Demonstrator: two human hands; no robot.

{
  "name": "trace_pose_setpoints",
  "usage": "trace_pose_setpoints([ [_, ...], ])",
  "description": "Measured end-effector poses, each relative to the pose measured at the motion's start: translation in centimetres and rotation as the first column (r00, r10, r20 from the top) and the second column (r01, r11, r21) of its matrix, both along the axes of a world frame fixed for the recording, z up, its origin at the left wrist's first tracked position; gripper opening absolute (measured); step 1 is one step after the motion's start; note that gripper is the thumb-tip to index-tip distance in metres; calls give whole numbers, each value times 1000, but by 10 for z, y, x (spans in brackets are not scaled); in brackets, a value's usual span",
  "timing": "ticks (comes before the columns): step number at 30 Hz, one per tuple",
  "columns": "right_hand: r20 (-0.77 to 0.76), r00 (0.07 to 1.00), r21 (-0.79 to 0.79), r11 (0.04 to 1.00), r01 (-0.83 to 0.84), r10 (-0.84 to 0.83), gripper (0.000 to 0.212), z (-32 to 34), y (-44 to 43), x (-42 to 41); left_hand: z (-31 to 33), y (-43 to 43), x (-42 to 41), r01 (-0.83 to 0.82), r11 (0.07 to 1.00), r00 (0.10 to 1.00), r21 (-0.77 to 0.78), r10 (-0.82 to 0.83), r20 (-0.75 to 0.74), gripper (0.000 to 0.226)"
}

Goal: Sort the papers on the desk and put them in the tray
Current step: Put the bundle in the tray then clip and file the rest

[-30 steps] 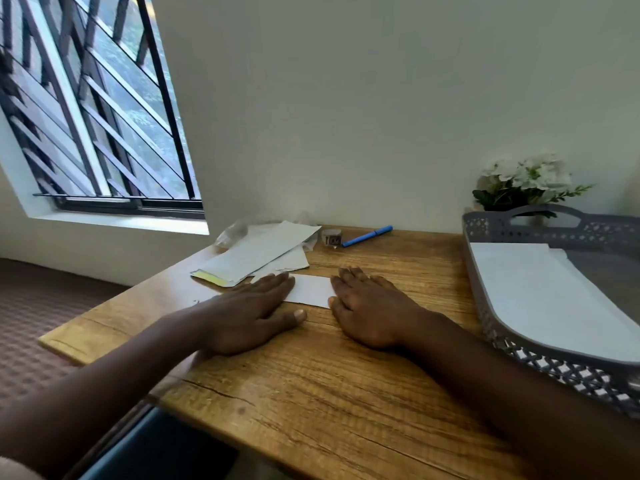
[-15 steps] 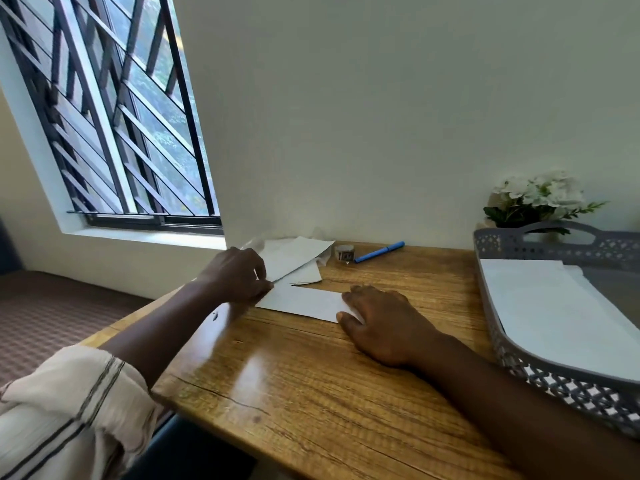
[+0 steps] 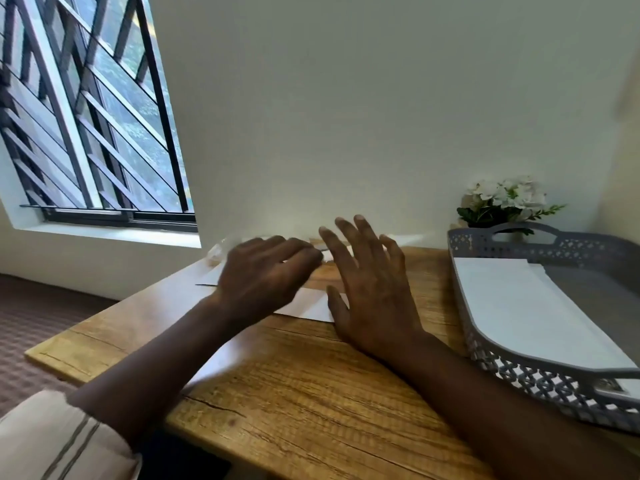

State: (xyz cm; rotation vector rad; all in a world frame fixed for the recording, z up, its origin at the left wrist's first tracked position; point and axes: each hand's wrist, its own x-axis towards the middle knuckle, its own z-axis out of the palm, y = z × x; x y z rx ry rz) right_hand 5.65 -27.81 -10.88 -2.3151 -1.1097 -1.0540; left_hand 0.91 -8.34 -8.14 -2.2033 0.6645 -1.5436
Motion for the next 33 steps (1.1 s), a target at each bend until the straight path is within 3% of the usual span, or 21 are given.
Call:
trace_pose_setpoints([
  [3, -309, 951, -56, 998, -28, 9, 55, -9, -1, 9, -12, -3, 17, 71, 997, 957, 35, -58, -285, 13],
  [5, -483, 869, -162, 986, 34, -109, 43, -11, 0, 15, -19, 2, 23, -53, 994, 847, -95, -5, -532, 30],
  [8, -547, 820, -199, 977, 72, -172, 51, -11, 4, 17, -27, 17, 24, -314, 883, 670, -350, -56, -740, 55],
  [10, -577, 796, -166, 980, 107, -185, 60, -10, 6, 15, -30, 27, 25, -436, 839, 517, -326, -64, -854, 69],
  [12, -585, 781, -171, 974, 148, -221, 65, -9, 6, 15, -27, 33, 25, -464, 838, 439, -288, -65, -896, 78],
  [16, -586, 755, -204, 955, 214, -294, 75, -13, 9, 23, -13, 43, 18, -509, 805, 443, -304, -58, -895, 96],
  [18, -577, 747, -235, 943, 238, -332, 79, -16, 10, 26, -9, 46, 15, -565, 772, 411, -290, -41, -911, 94],
  [21, -508, 806, -190, 952, 241, -306, 73, -11, 12, 22, -11, 57, 13, -586, 747, 380, -314, -90, -921, 61],
  [23, -437, 859, -149, 964, 221, -265, 61, -6, 16, 20, -10, 65, 12, -544, 756, 458, -363, -95, -884, 42],
  [25, -451, 851, -185, 961, 205, -269, 59, -2, 26, 21, -7, 74, 9, -501, 730, 553, -465, -144, -821, 31],
  [28, -492, 812, -244, 945, 218, -314, 62, -3, 37, 24, 1, 87, -2, -482, 616, 648, -622, -227, -727, 17],
  [30, -492, 815, -213, 950, 228, -306, 54, -6, 36, 25, 4, 95, -9, -455, 503, 711, -735, -291, -640, 22],
  [33, -449, 837, -205, 947, 246, -314, 50, -7, 35, 24, 7, 102, -20, -420, 352, 726, -837, -423, -542, 34],
])
